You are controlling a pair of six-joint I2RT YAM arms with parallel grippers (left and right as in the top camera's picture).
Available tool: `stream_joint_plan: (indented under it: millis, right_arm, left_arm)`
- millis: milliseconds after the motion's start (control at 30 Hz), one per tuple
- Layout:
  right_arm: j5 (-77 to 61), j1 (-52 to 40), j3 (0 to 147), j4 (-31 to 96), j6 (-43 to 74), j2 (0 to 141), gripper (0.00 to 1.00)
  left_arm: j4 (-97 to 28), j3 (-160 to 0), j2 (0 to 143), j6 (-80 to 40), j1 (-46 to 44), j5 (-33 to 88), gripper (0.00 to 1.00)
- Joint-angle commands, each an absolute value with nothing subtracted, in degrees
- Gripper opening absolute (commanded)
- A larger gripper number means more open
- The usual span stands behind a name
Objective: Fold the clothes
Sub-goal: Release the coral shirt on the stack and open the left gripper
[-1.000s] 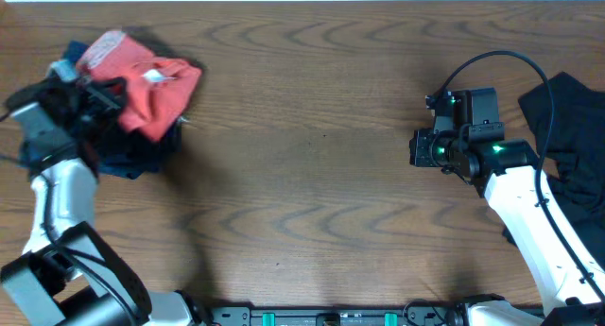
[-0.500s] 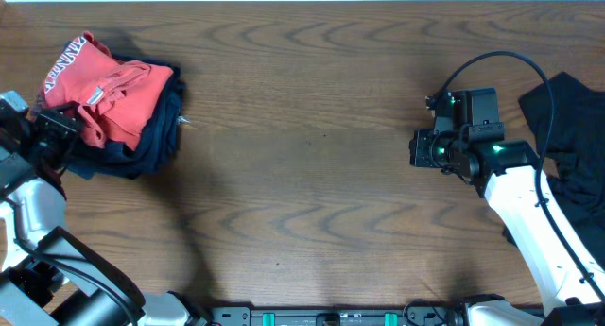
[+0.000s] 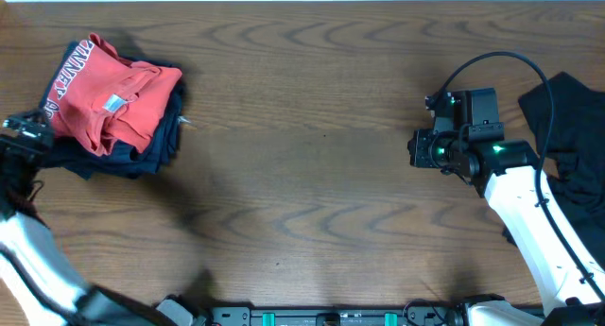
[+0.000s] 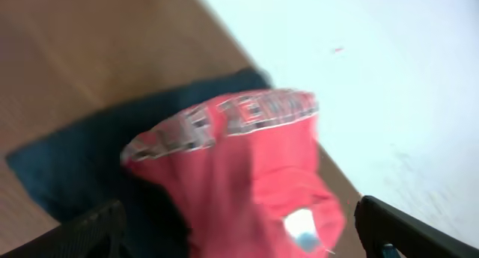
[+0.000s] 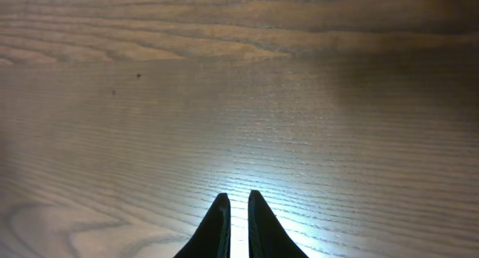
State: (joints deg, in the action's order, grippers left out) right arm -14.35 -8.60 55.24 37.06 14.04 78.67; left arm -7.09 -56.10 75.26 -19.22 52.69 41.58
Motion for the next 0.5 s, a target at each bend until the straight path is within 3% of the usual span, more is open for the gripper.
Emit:
stream_joint_plan:
  millis: [0,133,267,467]
  right_arm:
    - [-15.49,-9.58,55.77,36.86,13.45,76.07,0.09]
    - [-15.09,-11.97,58.19,36.88,11.92,71.42,0.10]
    - [-12.14,-14.94,61.21,36.86,11.90,64.93,0.12]
    - [-10.07,-15.77,62.13,36.32,11.44,55.92,0.43]
  left_arm:
    - [-8.21,-57.41,70.19,-12.80,50.61,47.53,0.98]
    - [-14.02,-58.74,66.67,-5.89,44.47,54.72,0.98]
    - [-28.47,-63.66,64.05,4.29,34.30,53.69,0.98]
    - [-49.74,-72.73,58.19,14.33,15.18,33.01,0.98]
